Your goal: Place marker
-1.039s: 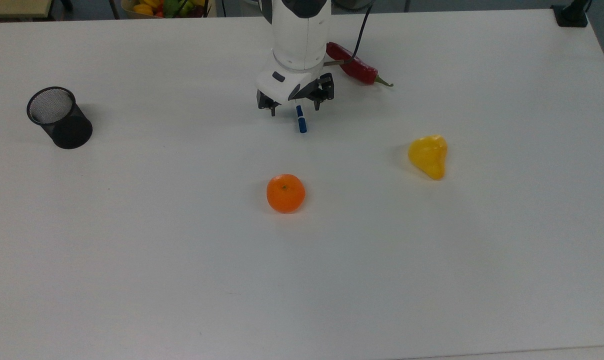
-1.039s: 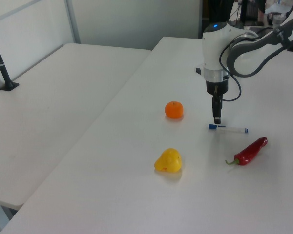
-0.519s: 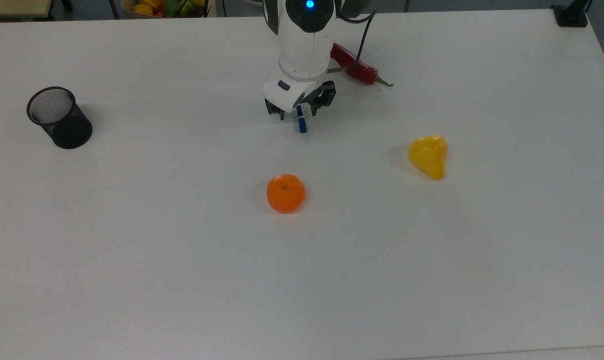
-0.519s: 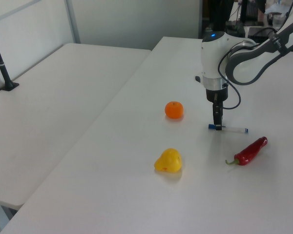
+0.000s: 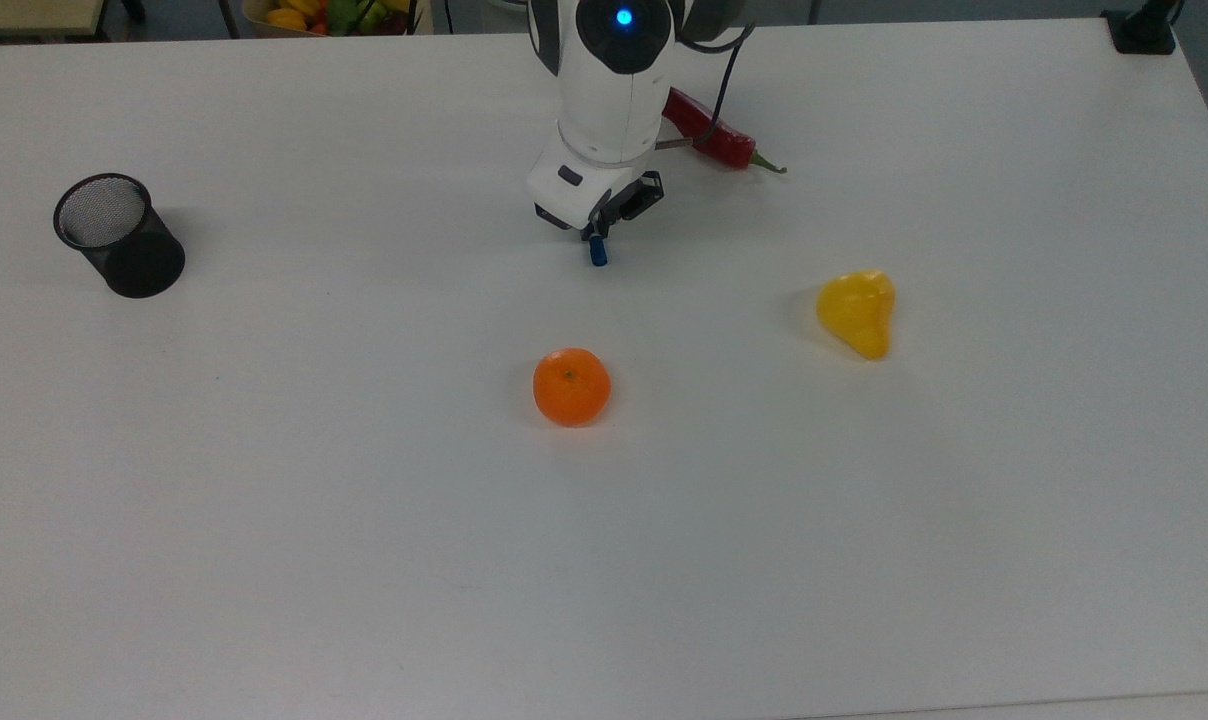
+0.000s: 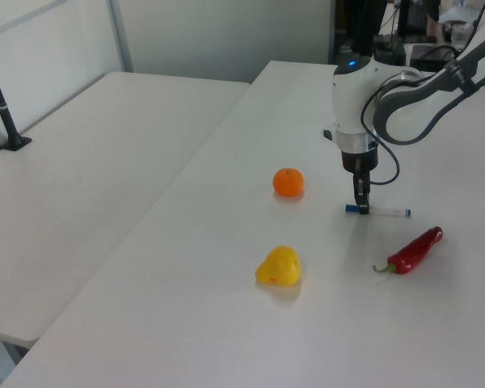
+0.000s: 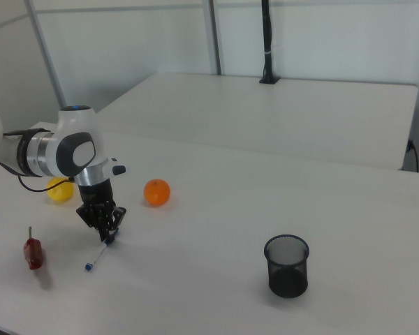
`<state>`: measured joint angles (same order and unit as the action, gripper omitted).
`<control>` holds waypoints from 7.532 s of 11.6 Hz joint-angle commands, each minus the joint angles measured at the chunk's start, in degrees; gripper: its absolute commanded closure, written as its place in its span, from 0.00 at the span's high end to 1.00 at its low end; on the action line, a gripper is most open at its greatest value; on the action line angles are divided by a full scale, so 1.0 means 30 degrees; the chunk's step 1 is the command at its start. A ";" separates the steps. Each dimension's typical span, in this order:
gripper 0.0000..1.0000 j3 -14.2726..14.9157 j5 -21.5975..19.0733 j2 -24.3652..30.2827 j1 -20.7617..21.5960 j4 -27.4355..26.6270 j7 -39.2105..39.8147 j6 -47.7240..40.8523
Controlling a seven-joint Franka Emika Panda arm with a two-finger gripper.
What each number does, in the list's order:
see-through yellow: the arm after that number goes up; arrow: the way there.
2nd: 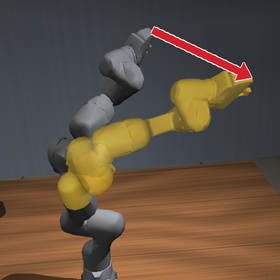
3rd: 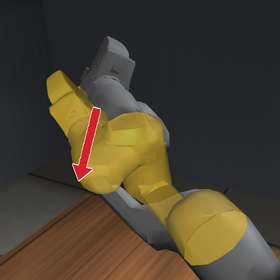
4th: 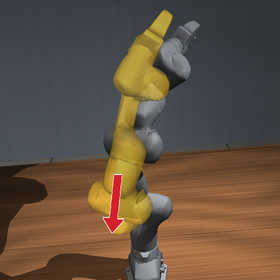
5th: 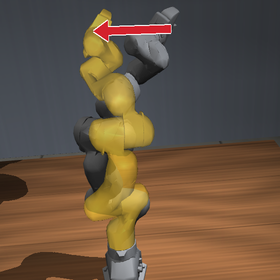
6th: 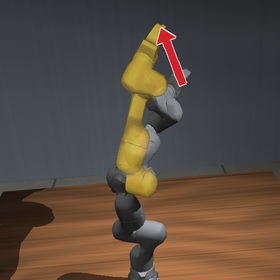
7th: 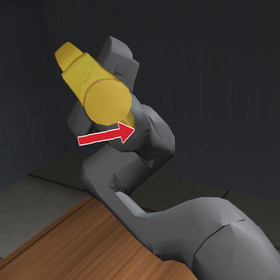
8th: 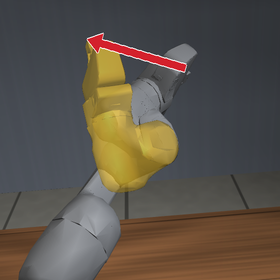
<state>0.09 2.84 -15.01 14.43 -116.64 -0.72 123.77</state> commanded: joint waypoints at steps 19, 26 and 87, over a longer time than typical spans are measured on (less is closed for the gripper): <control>0.00 0.3046 -0.1299 0.6497 -0.1469 0.4776 0.0503 -0.9208; 0.00 0.5182 -0.1006 0.5912 -0.3580 0.4748 0.3079 -0.4115; 1.00 0.1961 -0.1035 0.5619 -0.2058 0.5715 0.4483 -0.6544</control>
<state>3.35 -0.29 1.53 6.94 -97.98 7.51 102.04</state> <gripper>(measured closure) 0.000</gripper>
